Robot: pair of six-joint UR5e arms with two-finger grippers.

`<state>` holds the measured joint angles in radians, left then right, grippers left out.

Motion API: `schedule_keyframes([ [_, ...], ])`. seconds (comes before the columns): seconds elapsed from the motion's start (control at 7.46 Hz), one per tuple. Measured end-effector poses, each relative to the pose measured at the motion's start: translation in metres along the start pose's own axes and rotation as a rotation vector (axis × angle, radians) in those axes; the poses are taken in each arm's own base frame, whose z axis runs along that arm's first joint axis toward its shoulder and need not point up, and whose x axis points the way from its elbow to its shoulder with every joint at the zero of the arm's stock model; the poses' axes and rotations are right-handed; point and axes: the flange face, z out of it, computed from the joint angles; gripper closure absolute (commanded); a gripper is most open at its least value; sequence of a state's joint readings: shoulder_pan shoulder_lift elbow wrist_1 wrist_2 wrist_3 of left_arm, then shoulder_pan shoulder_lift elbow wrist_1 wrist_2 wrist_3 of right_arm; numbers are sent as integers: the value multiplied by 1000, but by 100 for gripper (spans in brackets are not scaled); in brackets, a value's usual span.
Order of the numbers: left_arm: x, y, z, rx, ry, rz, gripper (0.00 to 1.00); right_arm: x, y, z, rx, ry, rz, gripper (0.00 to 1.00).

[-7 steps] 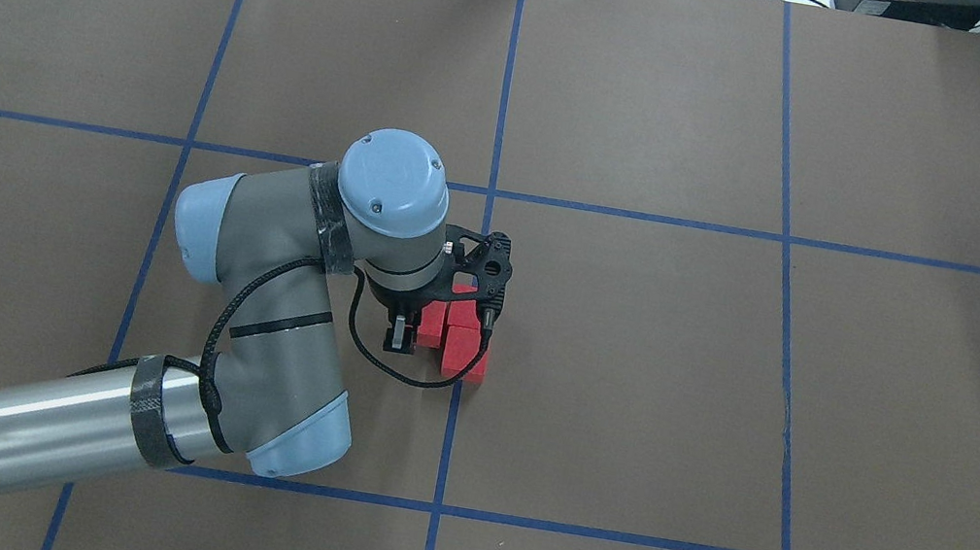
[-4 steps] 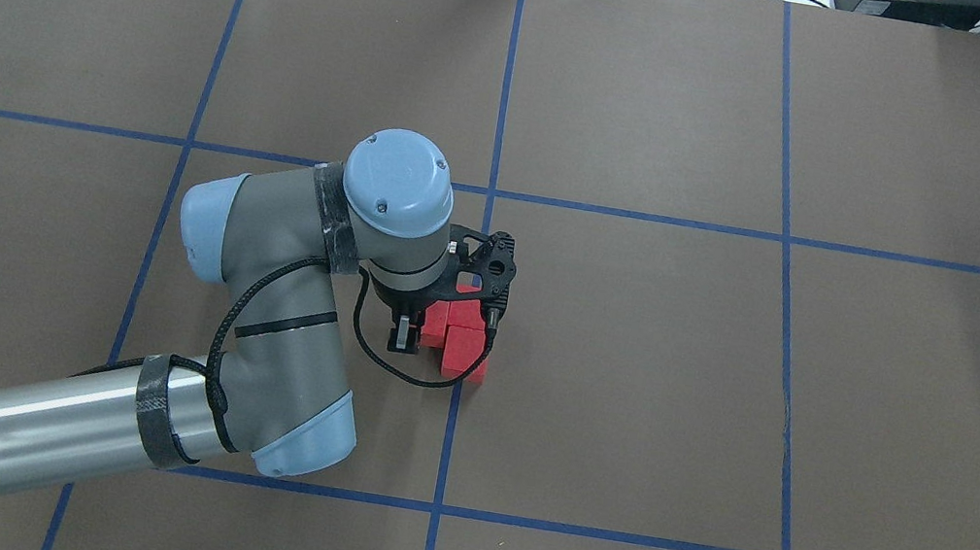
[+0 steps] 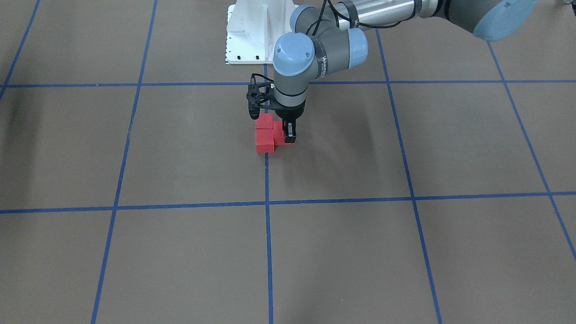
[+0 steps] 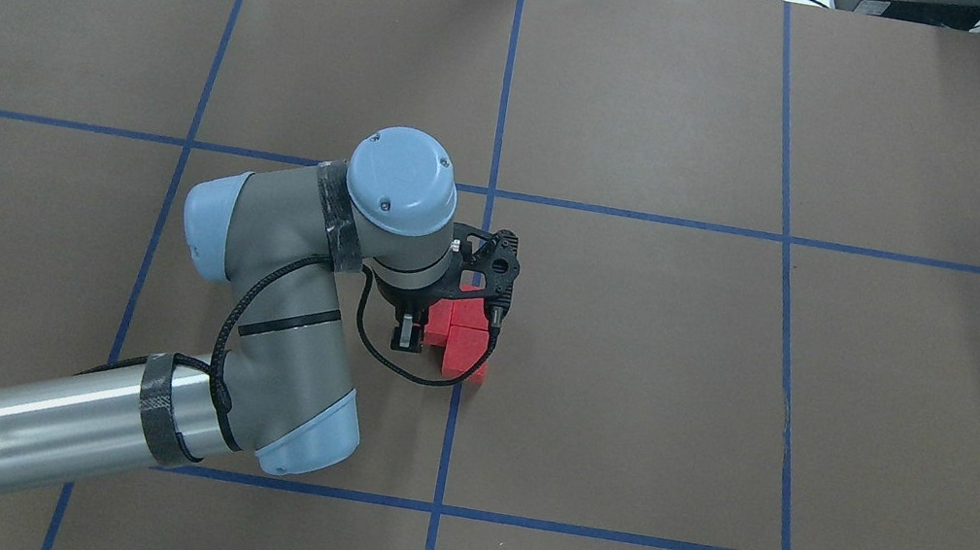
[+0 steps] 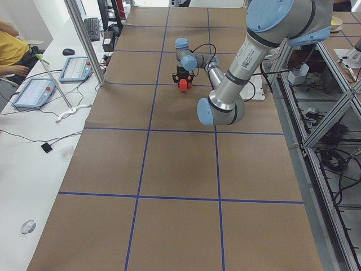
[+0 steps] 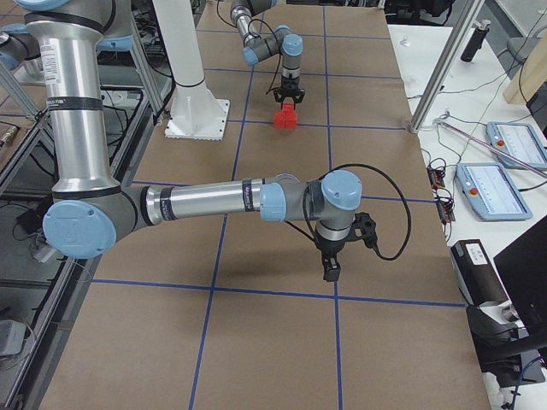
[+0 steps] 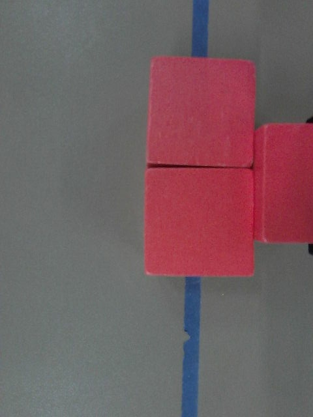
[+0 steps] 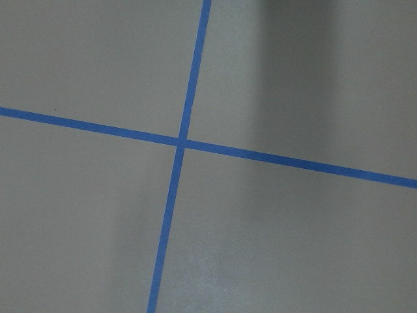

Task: Form red blocks into L shape at center
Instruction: 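Lower the red cube beside the farther center cube with the left gripper, then nudge the held cube flush against the center cube, then open left gripper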

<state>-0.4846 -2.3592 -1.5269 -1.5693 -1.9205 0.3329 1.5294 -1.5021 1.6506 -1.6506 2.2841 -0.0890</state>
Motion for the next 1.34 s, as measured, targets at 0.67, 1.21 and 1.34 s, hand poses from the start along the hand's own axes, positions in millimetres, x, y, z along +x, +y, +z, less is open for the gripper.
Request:
schedule_keyframes([
  [0.67,-4,2,4,-8,0,-5,94,0,0,0,0,0,0,1],
  [1.21,-8,3,2,-8,-4,-10,93,-1,0,-1,2,0,-1,1],
  [1.34,-9,4,2,-9,-5,-12,93,-1,0,-1,2,0,-1,1],
])
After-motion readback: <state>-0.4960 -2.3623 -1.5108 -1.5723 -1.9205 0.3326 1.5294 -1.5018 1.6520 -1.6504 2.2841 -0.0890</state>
